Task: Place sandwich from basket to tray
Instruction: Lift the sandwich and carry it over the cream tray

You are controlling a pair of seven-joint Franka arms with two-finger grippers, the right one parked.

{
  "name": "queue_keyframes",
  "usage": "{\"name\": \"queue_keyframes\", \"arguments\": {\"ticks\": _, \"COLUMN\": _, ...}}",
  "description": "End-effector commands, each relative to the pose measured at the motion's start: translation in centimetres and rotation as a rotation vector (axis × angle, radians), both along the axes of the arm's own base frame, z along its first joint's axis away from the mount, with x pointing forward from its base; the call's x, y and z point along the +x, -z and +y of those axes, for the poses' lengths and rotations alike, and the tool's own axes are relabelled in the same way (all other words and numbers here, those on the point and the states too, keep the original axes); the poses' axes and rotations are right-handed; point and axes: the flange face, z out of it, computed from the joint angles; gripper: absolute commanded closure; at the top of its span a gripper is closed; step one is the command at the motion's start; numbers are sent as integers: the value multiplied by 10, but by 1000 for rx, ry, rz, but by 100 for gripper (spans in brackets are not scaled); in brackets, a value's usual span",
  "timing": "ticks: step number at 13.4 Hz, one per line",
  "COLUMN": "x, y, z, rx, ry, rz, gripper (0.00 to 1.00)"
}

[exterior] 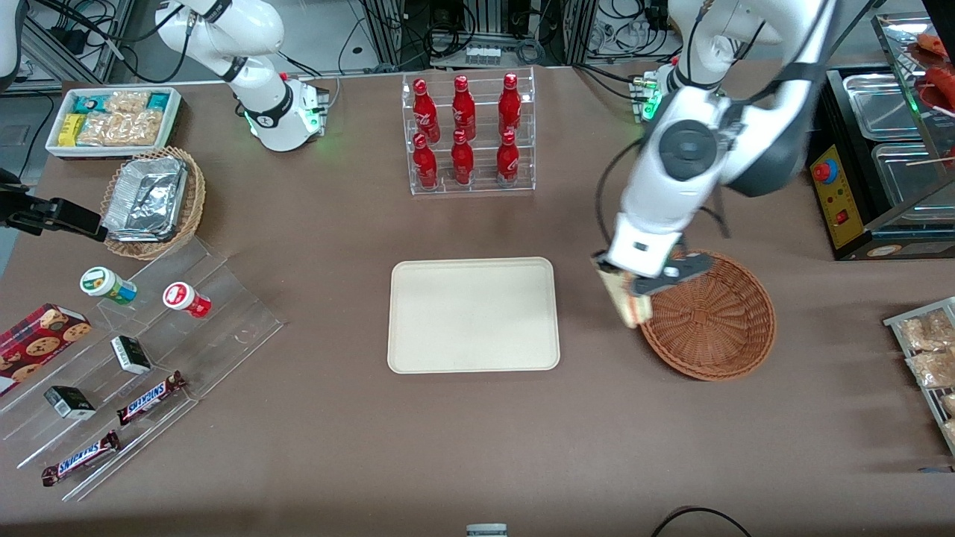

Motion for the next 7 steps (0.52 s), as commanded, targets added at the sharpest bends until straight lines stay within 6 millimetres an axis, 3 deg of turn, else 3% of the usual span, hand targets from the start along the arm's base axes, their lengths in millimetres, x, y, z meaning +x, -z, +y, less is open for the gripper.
{"name": "queue_keyframes", "arguments": {"ticks": 1, "x": 16, "y": 32, "z": -59, "rx": 14, "ry": 65, "rz": 17, "gripper": 78}}
{"name": "queue_keyframes", "arguments": {"ticks": 3, "x": 20, "y": 49, "z": -111, "rx": 0, "ry": 122, "rz": 10, "gripper": 78}}
{"name": "queue_keyframes", "arguments": {"ticks": 4, "x": 21, "y": 62, "z": -123, "rx": -1, "ry": 149, "rz": 18, "gripper": 78}}
{"name": "queue_keyframes", "arguments": {"ticks": 5, "x": 15, "y": 83, "z": -134, "rx": 7, "ry": 157, "rz": 40, "gripper": 78}}
{"name": "queue_keyframes", "arguments": {"ticks": 6, "x": -1, "y": 98, "z": -161, "rx": 5, "ry": 197, "rz": 40, "gripper": 78}}
{"name": "queue_keyframes", "arguments": {"ticks": 7, "x": -2, "y": 109, "z": -177, "rx": -13, "ry": 214, "rz": 20, "gripper": 78}}
